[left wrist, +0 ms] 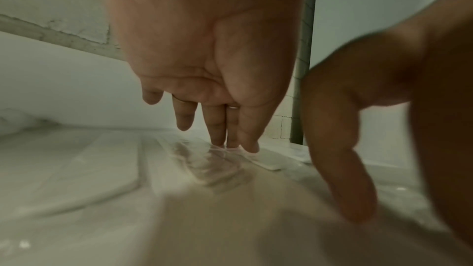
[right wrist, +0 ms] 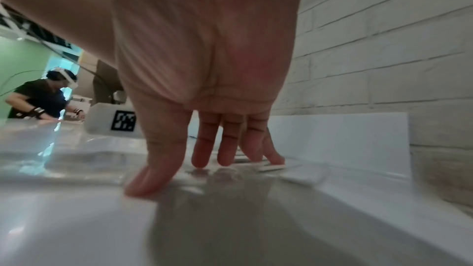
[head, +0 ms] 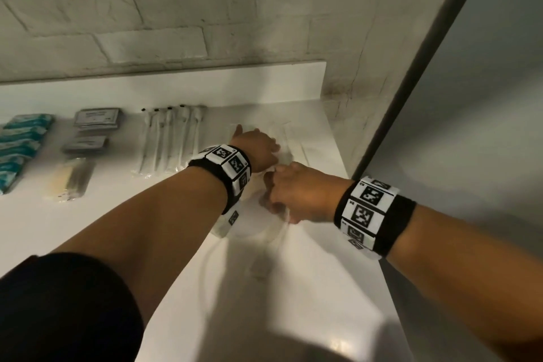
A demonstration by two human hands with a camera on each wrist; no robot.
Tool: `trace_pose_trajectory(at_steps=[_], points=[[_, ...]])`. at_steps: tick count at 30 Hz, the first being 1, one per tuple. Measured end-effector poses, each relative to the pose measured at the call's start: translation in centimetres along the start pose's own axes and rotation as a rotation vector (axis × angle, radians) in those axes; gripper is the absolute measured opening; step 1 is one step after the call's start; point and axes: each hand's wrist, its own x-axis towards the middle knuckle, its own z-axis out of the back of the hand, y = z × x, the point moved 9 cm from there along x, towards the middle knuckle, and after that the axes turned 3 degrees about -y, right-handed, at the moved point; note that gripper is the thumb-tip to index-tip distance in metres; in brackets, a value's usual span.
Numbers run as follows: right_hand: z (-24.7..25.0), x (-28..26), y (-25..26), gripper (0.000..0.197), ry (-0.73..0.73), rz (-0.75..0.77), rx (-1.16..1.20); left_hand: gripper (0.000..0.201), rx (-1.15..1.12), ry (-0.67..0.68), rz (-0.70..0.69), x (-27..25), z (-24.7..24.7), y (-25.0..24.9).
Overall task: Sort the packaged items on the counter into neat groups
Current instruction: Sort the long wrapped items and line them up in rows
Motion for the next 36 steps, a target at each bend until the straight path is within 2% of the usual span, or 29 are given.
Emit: trace_pose_trajectory(at_steps=[4, 6, 8, 11, 15, 21, 24, 27, 31, 36], points=[[-1.4, -0.4, -1.3, 0.042, 0.201, -0.104, -0.038, 0.050, 0.004, 0.007, 0.005, 0.2, -0.3, 0.3], [-1.6, -0.7, -2.0, 0.042, 0.212, -0.170, 0.094, 0.050, 0.000, -0.001, 0.001, 0.4, -0.5, 0.4], [-1.8, -1.0, -2.6, 0.035, 0.198, -0.215, 0.205, 0.051, -0.007, -0.011, 0.001, 0.5, -0.7, 0.5], [-2.0, -1.0, -2.9, 0.030, 0.195, -0.219, 0.246, 0.053, -0.024, -0.009, 0.012, 0.6, -0.9, 0.6], [-2.2, -0.7, -2.1, 0.038, 0.217, -0.177, 0.216, 0.054, -0.031, -0.004, 0.023, 0.5, -0.9, 0.7], [-1.0, -1.1, -0.3, 0.033, 0.028, -0.033, 0.044, 0.056, -0.024, 0.008, 0.017, 0.3, -0.8, 0.4], [-0.2, -1.3, -1.1, 0.038, -0.063, 0.006, 0.099, 0.055, -0.034, 0.012, 0.015, 0.0, -0.5, 0.4], [1.7, -1.9, -4.4, 0.019, -0.211, -0.093, 0.205, 0.051, -0.063, -0.008, 0.006, -0.2, 0.0, 0.2], [3.9, -3.1, -11.2, 0.016, -0.469, -0.333, 0.438, 0.054, -0.061, 0.001, 0.015, -0.3, -0.1, 0.2], [1.0, -2.6, -17.0, 0.017, -0.490, -0.529, 0.457, 0.050, 0.037, 0.013, -0.032, 0.1, -0.3, 0.0]])
